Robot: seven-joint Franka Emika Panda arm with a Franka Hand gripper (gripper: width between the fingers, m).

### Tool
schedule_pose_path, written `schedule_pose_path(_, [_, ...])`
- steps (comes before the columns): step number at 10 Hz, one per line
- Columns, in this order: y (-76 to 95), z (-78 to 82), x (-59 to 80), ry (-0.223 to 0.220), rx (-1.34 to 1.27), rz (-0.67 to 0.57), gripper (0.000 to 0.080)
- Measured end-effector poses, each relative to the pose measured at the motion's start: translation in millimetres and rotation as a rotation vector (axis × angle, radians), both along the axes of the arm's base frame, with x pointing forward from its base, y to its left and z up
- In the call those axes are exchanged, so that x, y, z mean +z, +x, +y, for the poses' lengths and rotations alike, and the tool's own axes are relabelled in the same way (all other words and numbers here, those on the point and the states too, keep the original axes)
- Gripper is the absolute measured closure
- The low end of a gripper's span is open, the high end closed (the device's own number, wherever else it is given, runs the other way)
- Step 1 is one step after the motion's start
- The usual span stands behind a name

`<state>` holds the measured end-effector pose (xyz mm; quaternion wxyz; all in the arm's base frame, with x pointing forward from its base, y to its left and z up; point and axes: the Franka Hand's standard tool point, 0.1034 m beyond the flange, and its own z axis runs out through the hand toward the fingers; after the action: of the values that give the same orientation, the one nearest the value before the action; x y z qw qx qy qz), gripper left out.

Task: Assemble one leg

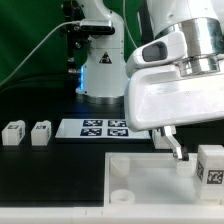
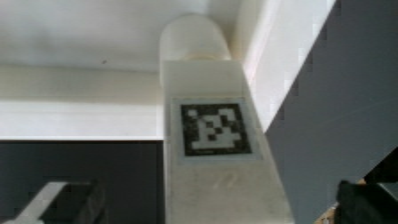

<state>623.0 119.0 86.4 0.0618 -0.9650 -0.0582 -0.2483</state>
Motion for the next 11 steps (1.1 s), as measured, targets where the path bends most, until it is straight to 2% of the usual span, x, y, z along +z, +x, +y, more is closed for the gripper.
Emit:
schedule_pose_path(4, [0.6,-6.2,-1.5,-0.004,-0.003,0.002,0.015])
schedule_pose_path(5, [-1.5,-4.0,-1.8,0.003,0.004,0.049,0.015])
schedule_pose_path(7, [3.6,-3.6,4.8,0.014,-0.001,0.076,0.015])
schedule_pose_path(8, [-2.6,1.5,1.6,0.032,0.003,0.199,0.015])
schedule_pose_path(9, [-0.2,3.7,4.7,0.042,0.01,0.287,0.015])
schedule_pose_path(11, [-2.1,4.8,5.0,0.044,0.036,0.472,0.015])
